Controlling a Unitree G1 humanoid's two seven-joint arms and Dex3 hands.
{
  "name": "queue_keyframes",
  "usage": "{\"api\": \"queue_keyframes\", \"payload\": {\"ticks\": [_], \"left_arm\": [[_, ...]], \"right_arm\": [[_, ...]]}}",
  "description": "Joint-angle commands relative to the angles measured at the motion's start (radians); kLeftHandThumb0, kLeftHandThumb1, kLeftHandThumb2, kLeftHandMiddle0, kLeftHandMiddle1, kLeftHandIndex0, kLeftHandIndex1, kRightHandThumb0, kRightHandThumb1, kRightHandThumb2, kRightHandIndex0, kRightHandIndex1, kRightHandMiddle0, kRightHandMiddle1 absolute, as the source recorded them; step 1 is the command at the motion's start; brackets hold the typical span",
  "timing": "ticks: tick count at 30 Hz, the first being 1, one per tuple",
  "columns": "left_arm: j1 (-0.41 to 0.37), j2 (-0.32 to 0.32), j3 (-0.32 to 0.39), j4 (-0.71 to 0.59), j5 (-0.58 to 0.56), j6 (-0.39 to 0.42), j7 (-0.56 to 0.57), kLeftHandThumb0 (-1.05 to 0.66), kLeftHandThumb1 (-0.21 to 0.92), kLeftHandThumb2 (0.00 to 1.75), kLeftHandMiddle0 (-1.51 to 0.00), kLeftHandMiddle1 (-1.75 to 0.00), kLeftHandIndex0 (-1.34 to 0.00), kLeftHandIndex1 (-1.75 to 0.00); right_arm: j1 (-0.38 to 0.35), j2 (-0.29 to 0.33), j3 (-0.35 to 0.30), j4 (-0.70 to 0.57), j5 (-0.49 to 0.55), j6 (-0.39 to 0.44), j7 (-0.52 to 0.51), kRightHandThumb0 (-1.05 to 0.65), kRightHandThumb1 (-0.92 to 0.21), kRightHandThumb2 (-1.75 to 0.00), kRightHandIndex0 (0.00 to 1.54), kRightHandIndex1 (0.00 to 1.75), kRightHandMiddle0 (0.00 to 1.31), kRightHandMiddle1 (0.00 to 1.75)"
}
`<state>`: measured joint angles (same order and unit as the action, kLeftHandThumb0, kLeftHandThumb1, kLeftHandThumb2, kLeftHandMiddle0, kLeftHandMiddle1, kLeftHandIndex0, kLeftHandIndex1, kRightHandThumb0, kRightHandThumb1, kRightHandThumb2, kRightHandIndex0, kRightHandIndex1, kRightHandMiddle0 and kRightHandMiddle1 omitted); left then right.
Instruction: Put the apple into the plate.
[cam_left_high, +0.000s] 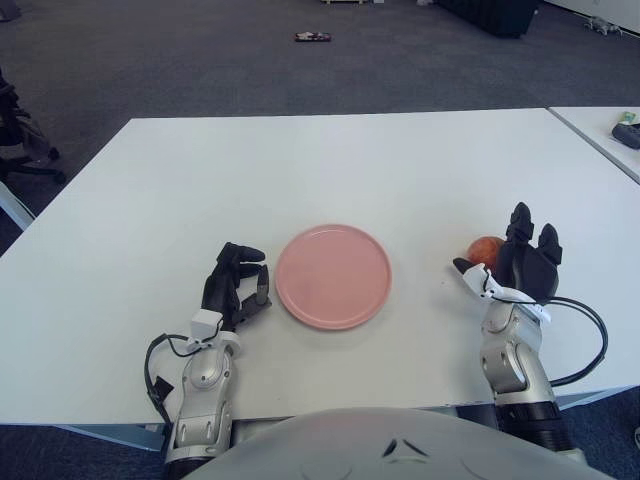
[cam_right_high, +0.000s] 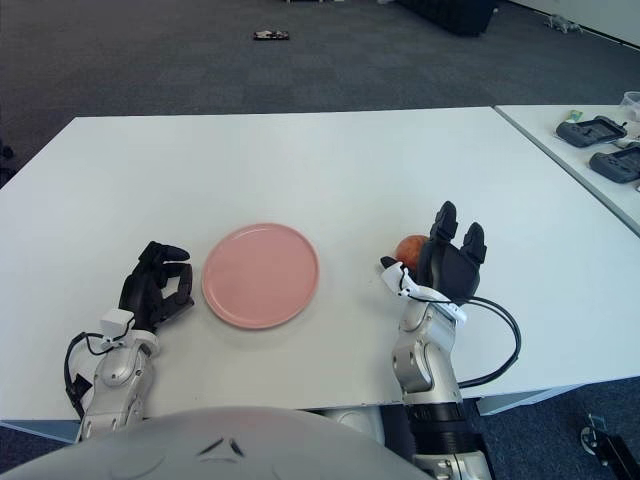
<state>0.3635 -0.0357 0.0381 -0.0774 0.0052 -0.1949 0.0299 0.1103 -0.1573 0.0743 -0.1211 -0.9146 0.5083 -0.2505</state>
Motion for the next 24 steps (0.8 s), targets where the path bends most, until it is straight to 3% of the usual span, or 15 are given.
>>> {"api": "queue_keyframes", "payload": {"ticks": [1,7,24], "left_arm": [[0.013,0.001,0.003,0.005,-0.011,0.030,-0.003,-0.40,0.58,0.99,-0.65,-1.69,-0.41,-1.75],[0.012,0.003,0.003,0.002,-0.010,0.031,-0.003,-0.40,0.58,0.99,-0.65,-1.69,-0.41,-1.75],[0.017,-0.002,0.004,0.000,-0.020,0.025,0.001,-0.41,0.57,1.00,-0.64,-1.70,-0.41,-1.75]], "right_arm": [[-0.039,-0.053,0.032,-0.014,-0.030,0.059,0.125,-1.05,-0.71,-0.42,0.00,0.00,0.00,0.00],[-0.070,-0.097,0.068,-0.008,-0.039,0.130,0.270,-1.05,-0.75,-0.40,0.00,0.00,0.00,0.00],[-0.175,-0.127,0.086,0.172,0.035,0.146,0.322,-0.99,-0.80,-0.42,0.00,0.00,0.00,0.00]]}}
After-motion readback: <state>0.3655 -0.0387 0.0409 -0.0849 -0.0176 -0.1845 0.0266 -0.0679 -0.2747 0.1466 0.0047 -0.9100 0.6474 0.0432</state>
